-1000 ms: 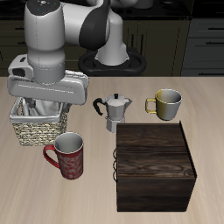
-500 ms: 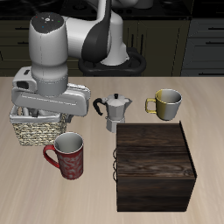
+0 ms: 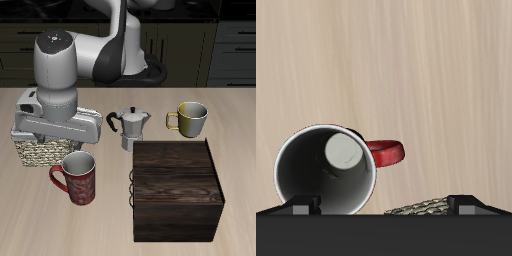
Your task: Place the red mug in the basket
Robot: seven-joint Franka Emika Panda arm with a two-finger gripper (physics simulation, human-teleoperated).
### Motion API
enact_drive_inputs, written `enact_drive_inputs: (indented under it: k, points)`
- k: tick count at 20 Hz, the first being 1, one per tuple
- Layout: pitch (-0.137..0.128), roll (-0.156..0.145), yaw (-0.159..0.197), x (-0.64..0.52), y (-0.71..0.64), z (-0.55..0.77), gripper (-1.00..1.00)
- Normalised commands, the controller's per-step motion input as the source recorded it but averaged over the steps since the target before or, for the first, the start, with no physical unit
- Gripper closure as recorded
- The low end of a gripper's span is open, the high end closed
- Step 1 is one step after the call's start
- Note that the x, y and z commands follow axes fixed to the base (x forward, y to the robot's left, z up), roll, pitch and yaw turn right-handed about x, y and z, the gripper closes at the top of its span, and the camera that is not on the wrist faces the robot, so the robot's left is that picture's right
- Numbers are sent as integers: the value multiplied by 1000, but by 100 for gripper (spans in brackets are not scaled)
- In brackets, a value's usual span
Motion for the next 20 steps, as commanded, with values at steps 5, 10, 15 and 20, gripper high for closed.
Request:
enact_drive_inputs:
  k: [5,10,15,20]
  points:
    - [35,-4,-17,20,-89,-328,-100]
    - [36,7,-25,-3,-21,-262,-100]
    - [32,33,-24,-71,173,-287,-100]
    - [50,54,-25,-38,89,-348,-100]
